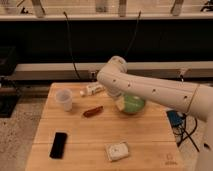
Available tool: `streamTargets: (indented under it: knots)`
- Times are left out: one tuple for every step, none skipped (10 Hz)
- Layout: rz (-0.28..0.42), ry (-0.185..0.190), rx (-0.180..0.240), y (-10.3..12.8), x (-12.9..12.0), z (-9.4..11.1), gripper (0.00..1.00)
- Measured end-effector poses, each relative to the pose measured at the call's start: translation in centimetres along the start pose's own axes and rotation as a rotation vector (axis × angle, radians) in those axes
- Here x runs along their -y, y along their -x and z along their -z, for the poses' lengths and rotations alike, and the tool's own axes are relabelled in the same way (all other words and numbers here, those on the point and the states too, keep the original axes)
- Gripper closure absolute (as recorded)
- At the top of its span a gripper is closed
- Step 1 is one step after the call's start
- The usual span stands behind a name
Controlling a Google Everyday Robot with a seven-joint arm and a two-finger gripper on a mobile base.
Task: Place the pepper on the white sponge
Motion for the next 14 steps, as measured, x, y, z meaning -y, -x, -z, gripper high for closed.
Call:
streamTargets:
  knots:
    - [0.032,-0.004,0.009,1.2,0.8,-0.9,0.2]
    - [0.046,-0.004,0.013,1.8,1.2,-1.4,0.2]
    - [0.064,-0.005,0.019,2.5,1.6,-2.0,0.2]
    - [0.084,-0.006,0.026,3.0,1.9,-2.6,0.2]
    - [0.096,-0.004,0.028,2.9,1.9,-3.2,0.2]
    - [0.112,-0.001,0.03,3.1,2.0,-3.8,0.2]
    - [0.134,0.003,0.038,4.1,2.3,-4.6,0.2]
    - [0.159,0.009,0.049,5.4,2.8,-5.6,0.2]
    - [0.18,0.014,0.058,6.5,3.2,-6.4,0.2]
    - [0.189,0.017,0.063,6.9,3.4,-6.9,0.2]
    - [0.2,0.023,0.069,7.0,3.5,-7.3,0.2]
    - [0.208,0.03,0.073,6.9,3.4,-7.7,0.2]
    - [0.22,0.039,0.076,7.1,3.3,-8.3,0.2]
    - [0.232,0.042,0.082,7.6,3.5,-8.8,0.2]
